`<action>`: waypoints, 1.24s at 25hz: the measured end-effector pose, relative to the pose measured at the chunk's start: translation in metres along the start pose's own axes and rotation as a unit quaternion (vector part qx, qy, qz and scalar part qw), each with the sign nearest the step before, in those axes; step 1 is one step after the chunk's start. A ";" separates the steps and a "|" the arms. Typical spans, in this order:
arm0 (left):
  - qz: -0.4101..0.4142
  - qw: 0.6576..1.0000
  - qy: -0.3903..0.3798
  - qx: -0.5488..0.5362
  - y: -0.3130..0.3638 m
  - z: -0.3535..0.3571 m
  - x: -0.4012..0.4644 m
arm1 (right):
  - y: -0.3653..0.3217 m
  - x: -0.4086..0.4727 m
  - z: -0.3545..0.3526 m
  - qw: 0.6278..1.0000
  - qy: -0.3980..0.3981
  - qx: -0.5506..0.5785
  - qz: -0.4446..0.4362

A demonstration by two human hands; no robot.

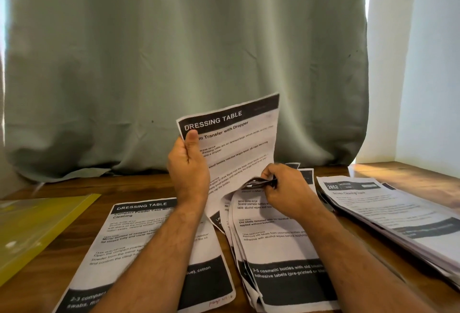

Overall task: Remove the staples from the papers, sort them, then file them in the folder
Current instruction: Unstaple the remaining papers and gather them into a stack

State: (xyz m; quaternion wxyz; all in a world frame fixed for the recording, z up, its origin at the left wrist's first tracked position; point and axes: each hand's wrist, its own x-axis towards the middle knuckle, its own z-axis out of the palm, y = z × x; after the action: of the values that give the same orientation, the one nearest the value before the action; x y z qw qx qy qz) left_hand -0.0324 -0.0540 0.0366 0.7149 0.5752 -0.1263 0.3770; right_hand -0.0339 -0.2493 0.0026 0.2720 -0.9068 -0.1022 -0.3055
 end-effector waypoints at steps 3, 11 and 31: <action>0.021 0.998 -0.034 0.039 -0.004 0.001 -0.002 | -0.003 0.000 0.001 0.999 0.003 0.032 0.013; 0.082 0.995 0.048 -0.006 0.038 -0.012 0.032 | -0.014 -0.002 -0.012 0.989 0.142 0.021 -0.025; -0.234 0.970 -0.062 0.013 0.020 -0.054 0.053 | -0.144 0.058 -0.065 0.970 0.186 -0.007 -0.158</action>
State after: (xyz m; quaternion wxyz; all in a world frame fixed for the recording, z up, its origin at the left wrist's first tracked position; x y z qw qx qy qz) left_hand -0.0238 0.0175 0.0674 0.7666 0.6201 -0.0276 0.1644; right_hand -0.0708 -0.1646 0.1430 0.2281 -0.8081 -0.1899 -0.5088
